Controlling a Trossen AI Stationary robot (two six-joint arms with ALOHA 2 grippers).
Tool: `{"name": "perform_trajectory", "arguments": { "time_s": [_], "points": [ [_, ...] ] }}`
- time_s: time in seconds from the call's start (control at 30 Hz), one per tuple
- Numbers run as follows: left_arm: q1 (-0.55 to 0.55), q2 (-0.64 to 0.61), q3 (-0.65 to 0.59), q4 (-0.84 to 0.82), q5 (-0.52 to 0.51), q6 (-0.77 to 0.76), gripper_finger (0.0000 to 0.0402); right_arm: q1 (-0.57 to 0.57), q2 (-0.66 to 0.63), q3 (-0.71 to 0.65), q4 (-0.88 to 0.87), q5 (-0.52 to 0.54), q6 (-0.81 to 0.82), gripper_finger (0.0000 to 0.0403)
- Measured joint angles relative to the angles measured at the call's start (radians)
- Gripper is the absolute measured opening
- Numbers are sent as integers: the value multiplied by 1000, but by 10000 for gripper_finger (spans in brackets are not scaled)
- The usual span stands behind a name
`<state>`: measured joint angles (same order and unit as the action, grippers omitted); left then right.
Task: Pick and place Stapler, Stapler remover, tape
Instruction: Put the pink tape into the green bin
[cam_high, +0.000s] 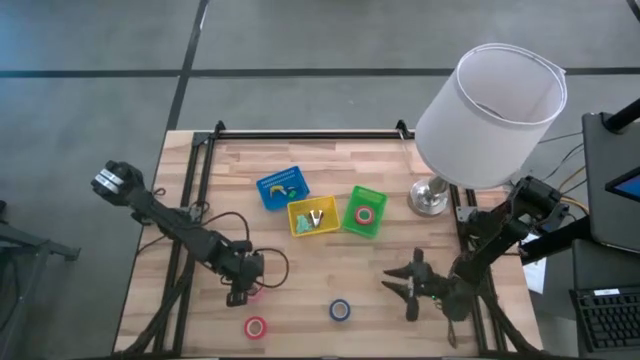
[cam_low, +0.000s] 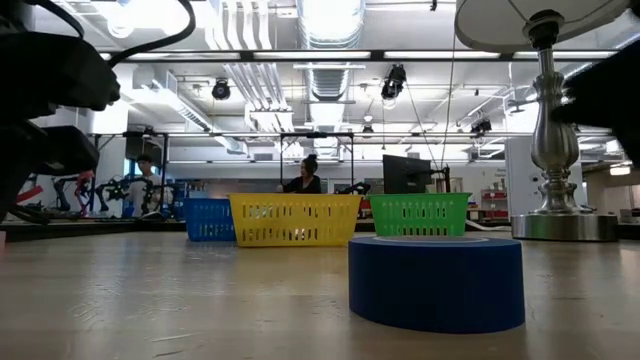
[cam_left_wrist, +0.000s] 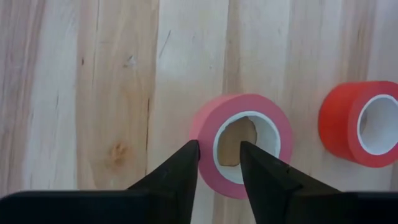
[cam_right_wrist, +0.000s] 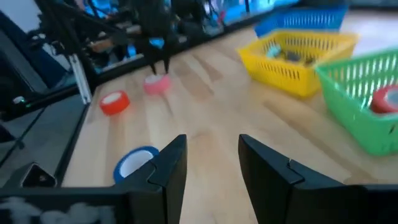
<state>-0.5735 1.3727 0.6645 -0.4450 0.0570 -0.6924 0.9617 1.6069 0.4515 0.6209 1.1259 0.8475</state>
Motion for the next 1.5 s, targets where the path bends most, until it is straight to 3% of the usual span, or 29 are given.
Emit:
{"name": "perform_trajectory", "arguments": {
  "time_s": [0.23,0.5,0.67,0.8,0.97,1.13,1.33,1.5],
  "points": [
    [0,1,-29,19,-1,-2,79,107,-6,4,-1,211,-62,139],
    [3,2,4,41,-51,80,7,113,28,8,-4,239,-62,139],
    [23,5,77,64,-191,224,6,111,27,19,-3,239,-62,139],
    [56,5,134,70,-224,321,4,94,25,28,-2,238,-46,139],
    [84,4,203,-24,-164,294,22,56,25,38,-2,212,-54,139],
    [59,3,226,-177,-70,197,75,56,25,45,-3,153,-98,139],
    [1,57,173,-161,-49,167,153,56,25,46,-3,151,-99,139],
    [1,114,160,-97,-58,177,182,56,25,46,-4,151,-99,139]
  ]
}}
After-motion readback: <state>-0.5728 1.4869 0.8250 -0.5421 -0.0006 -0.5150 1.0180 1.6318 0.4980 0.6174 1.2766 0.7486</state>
